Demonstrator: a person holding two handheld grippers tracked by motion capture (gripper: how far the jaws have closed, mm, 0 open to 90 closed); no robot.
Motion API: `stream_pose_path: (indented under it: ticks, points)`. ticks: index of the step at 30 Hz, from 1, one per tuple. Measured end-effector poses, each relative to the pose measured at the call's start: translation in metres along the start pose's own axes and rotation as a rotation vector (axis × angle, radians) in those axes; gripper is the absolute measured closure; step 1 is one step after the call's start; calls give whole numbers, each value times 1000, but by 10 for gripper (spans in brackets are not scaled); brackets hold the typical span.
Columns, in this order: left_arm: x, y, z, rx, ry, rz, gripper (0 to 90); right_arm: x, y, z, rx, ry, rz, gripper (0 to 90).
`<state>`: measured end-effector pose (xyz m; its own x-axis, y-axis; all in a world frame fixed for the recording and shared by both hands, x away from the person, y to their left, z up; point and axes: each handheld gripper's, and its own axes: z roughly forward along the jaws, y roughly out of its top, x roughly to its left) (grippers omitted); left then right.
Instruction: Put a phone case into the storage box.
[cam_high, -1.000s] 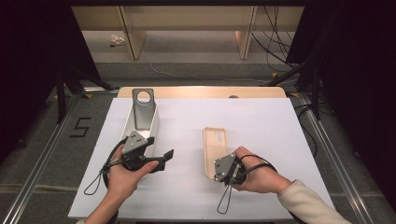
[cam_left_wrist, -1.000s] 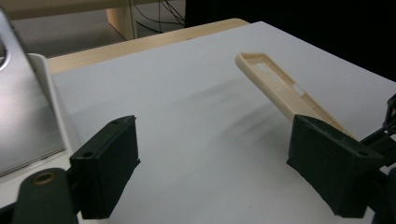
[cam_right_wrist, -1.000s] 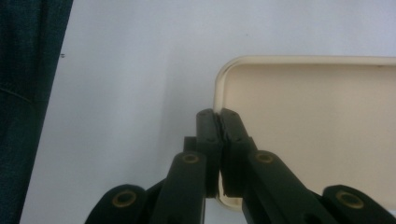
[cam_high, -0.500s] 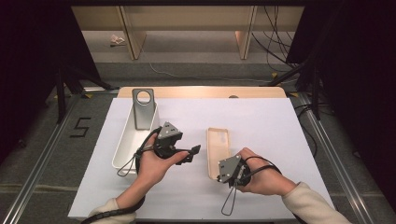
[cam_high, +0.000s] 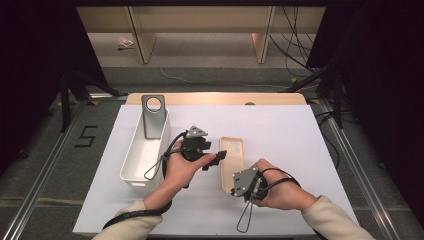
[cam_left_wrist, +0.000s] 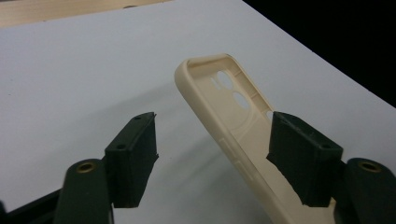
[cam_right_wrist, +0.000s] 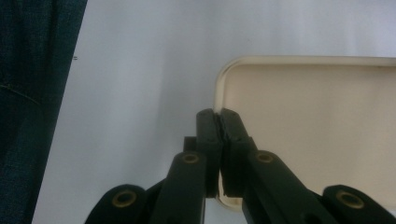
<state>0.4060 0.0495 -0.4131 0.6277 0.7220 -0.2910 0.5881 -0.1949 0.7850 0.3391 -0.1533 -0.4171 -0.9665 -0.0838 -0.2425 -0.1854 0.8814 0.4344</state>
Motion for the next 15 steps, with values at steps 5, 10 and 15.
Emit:
stream_pose_path:
  ticks: [5,10,15]
  points:
    - [4,7,6,27,-2,-36,420,1,1,1,2,9,-1,887]
    - [6,10,10,48,-39,-81,516,2,1,1,-4,5,-4,887]
    - [7,10,11,48,-68,-120,630,2,2,1,-2,4,-10,887]
